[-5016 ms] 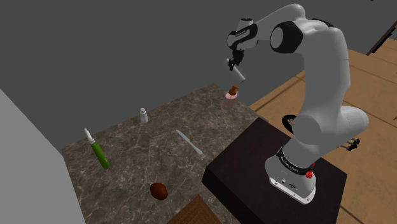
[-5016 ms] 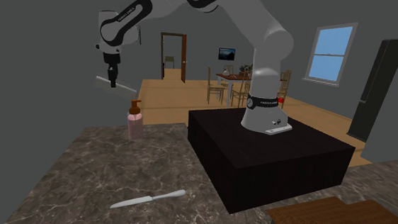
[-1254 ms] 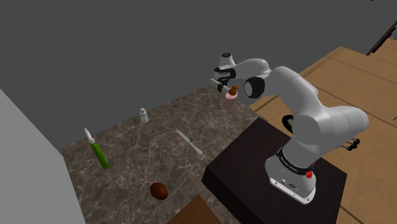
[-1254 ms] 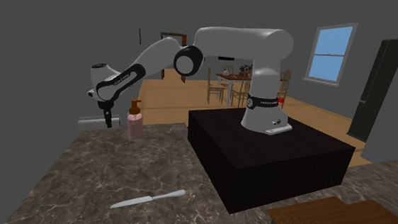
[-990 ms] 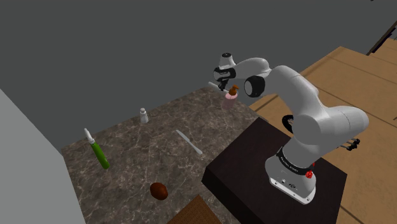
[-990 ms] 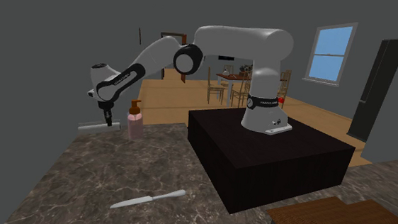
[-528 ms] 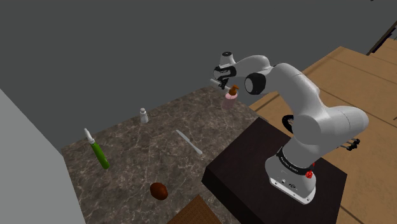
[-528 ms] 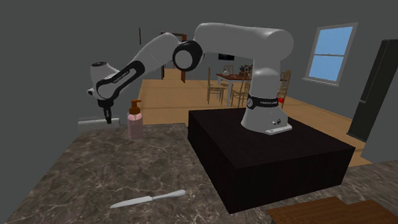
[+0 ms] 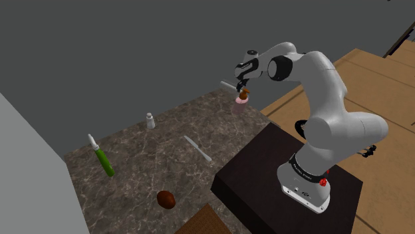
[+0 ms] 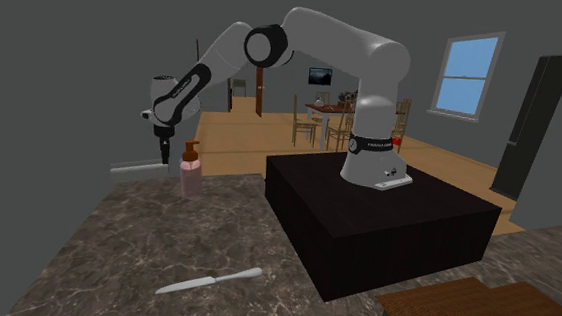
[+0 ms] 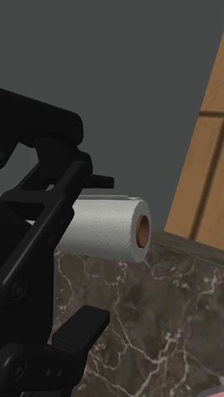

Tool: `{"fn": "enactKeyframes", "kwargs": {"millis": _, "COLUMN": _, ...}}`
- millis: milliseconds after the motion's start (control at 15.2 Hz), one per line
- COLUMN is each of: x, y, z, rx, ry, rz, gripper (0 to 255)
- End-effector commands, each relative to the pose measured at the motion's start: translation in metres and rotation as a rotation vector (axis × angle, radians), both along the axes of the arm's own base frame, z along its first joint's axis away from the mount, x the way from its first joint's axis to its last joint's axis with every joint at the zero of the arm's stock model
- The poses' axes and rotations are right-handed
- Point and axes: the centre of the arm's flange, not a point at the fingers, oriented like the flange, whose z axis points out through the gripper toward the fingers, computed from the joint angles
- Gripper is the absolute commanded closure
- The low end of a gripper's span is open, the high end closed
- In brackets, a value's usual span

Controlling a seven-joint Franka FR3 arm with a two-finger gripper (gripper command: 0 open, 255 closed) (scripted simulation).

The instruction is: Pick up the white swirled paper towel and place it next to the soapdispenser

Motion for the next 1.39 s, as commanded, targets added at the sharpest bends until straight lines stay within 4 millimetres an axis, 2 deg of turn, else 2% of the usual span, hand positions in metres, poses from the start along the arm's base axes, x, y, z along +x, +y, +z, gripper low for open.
{"fn": "enactKeyframes", "kwargs": {"millis": 0, "x": -0.004, "y": -0.006, "z": -0.004, "rx": 0.003, "ry": -0.009, "rz": 0.002, "gripper": 0}}
{"fn": "enactKeyframes", "kwargs": {"millis": 396, "x": -0.001, "y": -0.012, "z": -0.032, "rx": 0.003, "ry": -0.009, "rz": 0.002, "gripper": 0}}
{"fn": "enactKeyframes", "kwargs": {"millis": 924, "x": -0.001, "y": -0.012, "z": -0.032, "rx": 0.004, "ry": -0.009, "rz": 0.002, "gripper": 0}}
{"fn": "enactKeyframes", "kwargs": {"millis": 990, "x": -0.001, "y": -0.012, "z": -0.032, "rx": 0.004, "ry": -0.009, "rz": 0.002, "gripper": 255}}
{"fn": "enactKeyframes", "kwargs": {"millis": 1320, "x": -0.001, "y": -0.012, "z": -0.032, "rx": 0.004, "ry": -0.009, "rz": 0.002, "gripper": 255}}
